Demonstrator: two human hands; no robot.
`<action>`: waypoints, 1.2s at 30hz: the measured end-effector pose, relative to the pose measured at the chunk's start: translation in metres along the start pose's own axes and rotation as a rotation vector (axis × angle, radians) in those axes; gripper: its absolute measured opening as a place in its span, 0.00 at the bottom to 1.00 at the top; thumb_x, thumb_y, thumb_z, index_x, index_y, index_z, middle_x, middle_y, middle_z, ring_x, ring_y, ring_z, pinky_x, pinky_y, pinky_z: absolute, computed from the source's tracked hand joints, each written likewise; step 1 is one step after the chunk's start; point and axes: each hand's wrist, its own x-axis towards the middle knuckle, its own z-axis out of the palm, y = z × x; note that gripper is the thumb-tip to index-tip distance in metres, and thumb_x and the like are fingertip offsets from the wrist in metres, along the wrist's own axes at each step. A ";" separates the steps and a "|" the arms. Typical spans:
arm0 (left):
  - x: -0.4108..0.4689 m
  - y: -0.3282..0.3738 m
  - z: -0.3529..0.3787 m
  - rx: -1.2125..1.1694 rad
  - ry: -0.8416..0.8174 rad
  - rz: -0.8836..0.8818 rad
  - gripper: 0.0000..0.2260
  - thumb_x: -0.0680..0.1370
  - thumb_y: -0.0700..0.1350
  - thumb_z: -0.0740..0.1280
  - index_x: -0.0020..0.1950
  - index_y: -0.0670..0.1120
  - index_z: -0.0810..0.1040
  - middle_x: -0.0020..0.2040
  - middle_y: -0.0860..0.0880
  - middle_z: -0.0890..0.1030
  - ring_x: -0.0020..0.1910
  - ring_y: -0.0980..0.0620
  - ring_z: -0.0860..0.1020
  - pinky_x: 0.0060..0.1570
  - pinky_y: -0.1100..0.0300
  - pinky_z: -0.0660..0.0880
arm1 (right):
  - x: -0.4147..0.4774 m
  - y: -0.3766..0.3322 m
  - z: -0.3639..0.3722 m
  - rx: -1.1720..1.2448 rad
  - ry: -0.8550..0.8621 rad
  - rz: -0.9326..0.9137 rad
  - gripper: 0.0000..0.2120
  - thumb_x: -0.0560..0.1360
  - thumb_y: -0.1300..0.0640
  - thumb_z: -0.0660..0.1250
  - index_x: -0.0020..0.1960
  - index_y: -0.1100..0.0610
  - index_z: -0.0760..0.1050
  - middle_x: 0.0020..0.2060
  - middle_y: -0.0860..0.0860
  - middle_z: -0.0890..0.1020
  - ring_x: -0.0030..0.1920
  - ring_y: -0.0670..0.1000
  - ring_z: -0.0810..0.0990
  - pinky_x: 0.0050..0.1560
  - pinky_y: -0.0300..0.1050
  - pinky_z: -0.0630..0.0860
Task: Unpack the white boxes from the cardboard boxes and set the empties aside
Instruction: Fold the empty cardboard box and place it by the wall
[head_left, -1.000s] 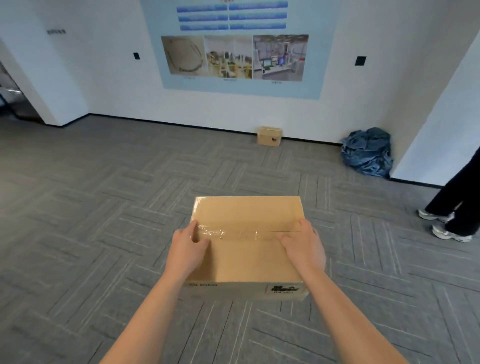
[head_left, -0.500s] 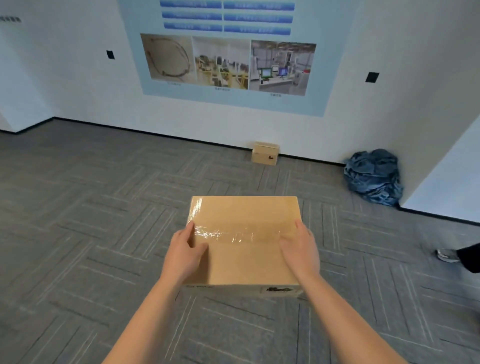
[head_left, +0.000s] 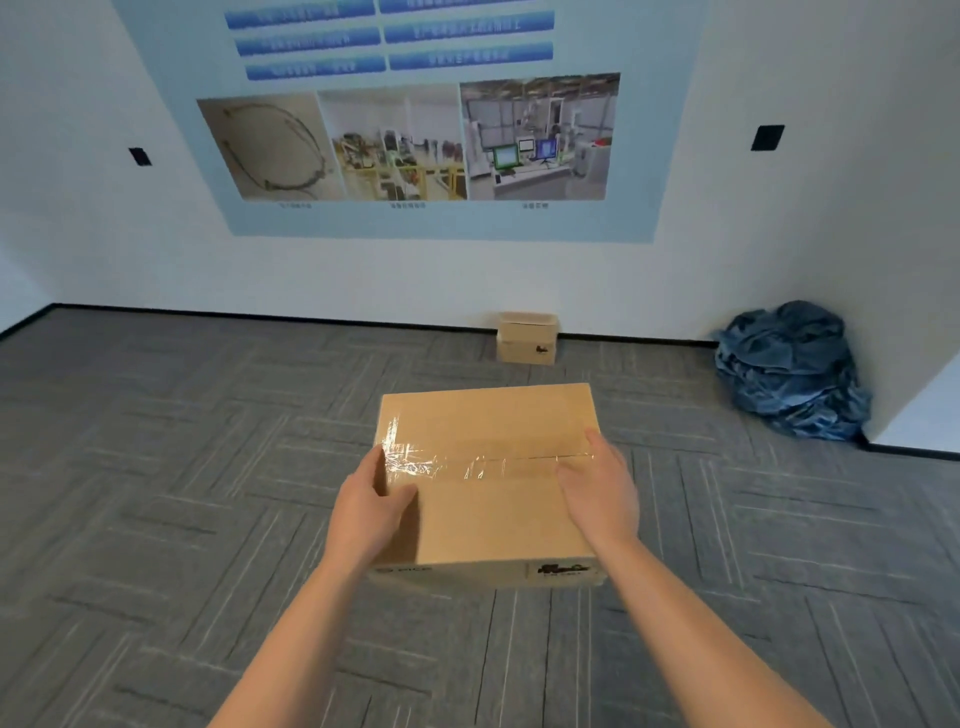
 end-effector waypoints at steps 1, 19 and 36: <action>0.026 0.009 0.002 -0.021 0.012 -0.010 0.26 0.77 0.43 0.70 0.74 0.50 0.67 0.53 0.63 0.69 0.54 0.57 0.70 0.50 0.59 0.65 | 0.028 -0.010 0.006 -0.003 -0.010 0.000 0.29 0.79 0.52 0.65 0.78 0.50 0.62 0.74 0.49 0.67 0.64 0.53 0.76 0.53 0.47 0.71; 0.553 0.056 0.050 -0.169 -0.054 -0.117 0.22 0.75 0.45 0.71 0.68 0.47 0.71 0.54 0.54 0.77 0.51 0.53 0.75 0.48 0.57 0.69 | 0.483 -0.163 0.194 -0.001 -0.035 0.062 0.27 0.76 0.50 0.67 0.73 0.47 0.62 0.66 0.50 0.71 0.39 0.40 0.71 0.30 0.38 0.67; 0.960 0.206 0.245 0.021 -0.283 0.048 0.34 0.78 0.44 0.68 0.80 0.55 0.56 0.71 0.57 0.69 0.66 0.53 0.70 0.64 0.56 0.67 | 0.920 -0.156 0.248 -0.014 0.009 0.215 0.31 0.78 0.49 0.63 0.79 0.44 0.58 0.74 0.50 0.67 0.37 0.44 0.78 0.28 0.40 0.70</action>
